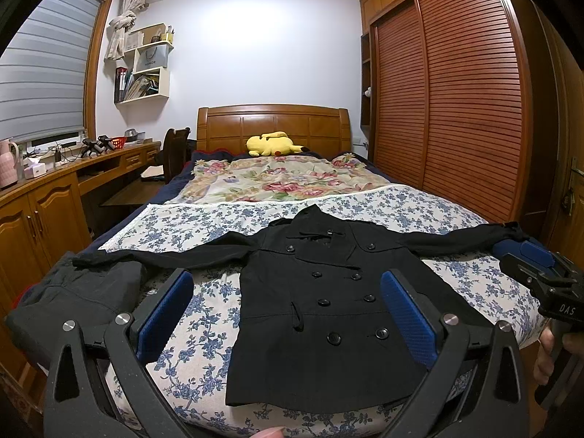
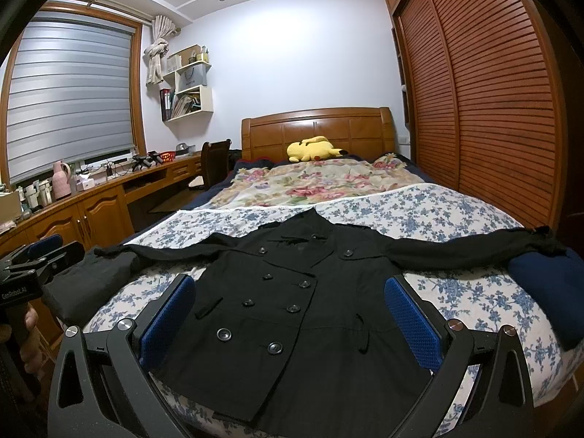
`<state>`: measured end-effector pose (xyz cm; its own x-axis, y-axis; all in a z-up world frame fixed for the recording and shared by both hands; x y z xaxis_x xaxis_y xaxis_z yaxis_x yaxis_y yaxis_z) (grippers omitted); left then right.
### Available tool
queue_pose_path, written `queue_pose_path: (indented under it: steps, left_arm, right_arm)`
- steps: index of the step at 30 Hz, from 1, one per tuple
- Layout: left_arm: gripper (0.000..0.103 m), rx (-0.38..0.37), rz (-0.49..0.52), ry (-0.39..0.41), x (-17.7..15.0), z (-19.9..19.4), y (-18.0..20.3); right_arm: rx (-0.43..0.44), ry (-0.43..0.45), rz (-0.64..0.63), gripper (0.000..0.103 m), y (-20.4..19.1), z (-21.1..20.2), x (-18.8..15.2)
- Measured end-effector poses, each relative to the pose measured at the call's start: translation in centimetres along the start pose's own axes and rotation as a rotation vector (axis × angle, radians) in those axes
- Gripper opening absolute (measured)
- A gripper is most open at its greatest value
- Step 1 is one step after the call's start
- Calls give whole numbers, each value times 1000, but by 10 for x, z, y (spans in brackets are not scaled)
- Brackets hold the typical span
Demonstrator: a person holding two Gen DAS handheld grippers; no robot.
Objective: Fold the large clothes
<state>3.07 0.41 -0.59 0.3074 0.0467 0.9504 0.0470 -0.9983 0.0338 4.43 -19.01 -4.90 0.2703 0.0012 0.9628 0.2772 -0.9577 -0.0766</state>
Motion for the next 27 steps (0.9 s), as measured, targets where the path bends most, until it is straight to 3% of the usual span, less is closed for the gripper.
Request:
queue_pose_path:
  steps: [27]
  left_arm:
    - [103,0,1,-1,0,2,2]
  right_arm:
    - [-1,6,-3,103,-1,-2,0]
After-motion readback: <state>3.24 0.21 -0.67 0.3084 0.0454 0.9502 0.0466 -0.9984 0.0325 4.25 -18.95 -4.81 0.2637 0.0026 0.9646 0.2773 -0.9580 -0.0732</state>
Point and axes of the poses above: each gripper's, at about its wrist camera, not at the fingertips, and z roughly the way its jaws point, y to its right, x to its top, the point moved 4 cm from there along z, roughly the way its jaws point, and after that the axes turned 2 degrees about y, right-handed, at the moved point
